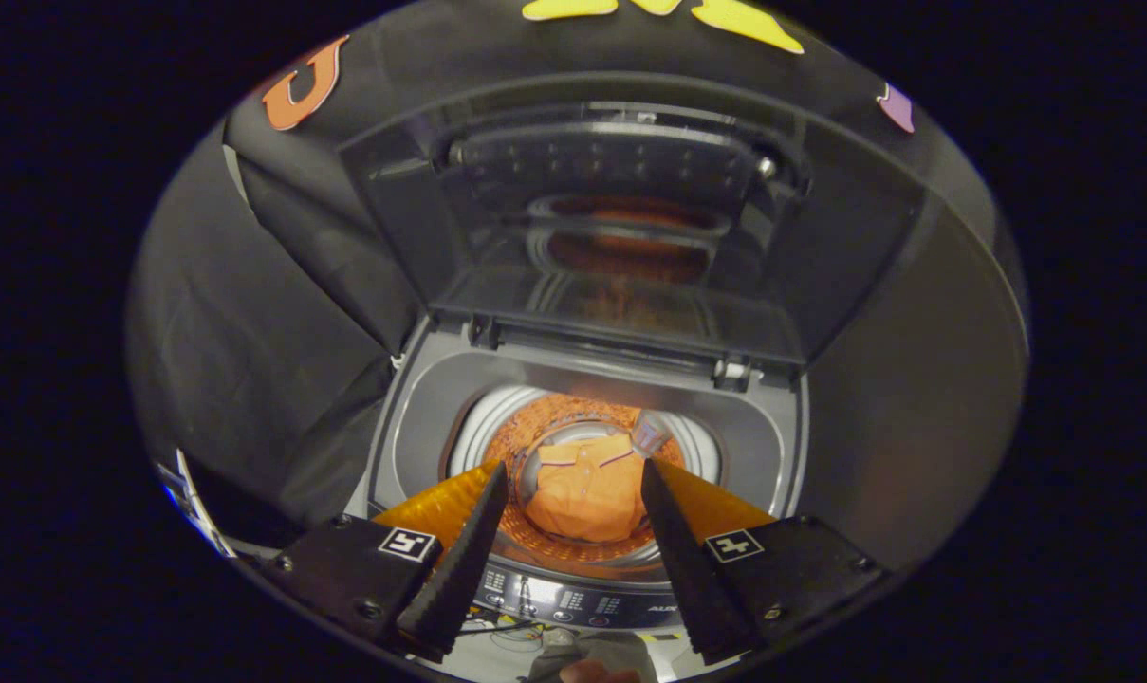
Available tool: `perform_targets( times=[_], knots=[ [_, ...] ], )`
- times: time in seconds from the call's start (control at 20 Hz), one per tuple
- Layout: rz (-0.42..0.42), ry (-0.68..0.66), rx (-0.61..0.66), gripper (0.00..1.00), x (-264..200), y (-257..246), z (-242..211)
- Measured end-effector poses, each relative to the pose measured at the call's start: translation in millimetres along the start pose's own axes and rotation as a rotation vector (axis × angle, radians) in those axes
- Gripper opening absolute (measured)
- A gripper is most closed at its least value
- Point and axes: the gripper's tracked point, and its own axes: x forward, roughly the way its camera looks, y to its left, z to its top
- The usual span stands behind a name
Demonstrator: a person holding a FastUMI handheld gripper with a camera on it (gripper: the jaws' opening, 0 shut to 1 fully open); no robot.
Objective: Put the clothes into the washing machine and then close the washing machine lid.
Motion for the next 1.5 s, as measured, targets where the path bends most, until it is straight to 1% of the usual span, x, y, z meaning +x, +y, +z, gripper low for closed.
perform_targets(
  times=[0.3,0.5,0.65,0.75,0.85,1.0,1.1,1.25,1.5],
  knots=[
    [-0.012,-0.112,0.017,0.89,-67,-6,56],
    [-0.024,-0.191,0.026,0.89,-114,-9,102],
    [-0.031,-0.233,0.028,0.89,-136,-13,133],
    [-0.033,-0.256,0.023,0.89,-141,-17,156],
    [-0.032,-0.262,0.024,0.89,-130,-16,169],
    [-0.002,-0.249,0.060,0.89,-101,-15,184],
    [-0.007,-0.254,0.071,0.89,-83,-18,205],
    [-0.009,-0.219,0.067,0.89,-47,-18,217],
    [-0.008,-0.186,0.078,0.89,-13,-18,226]
  ],
)
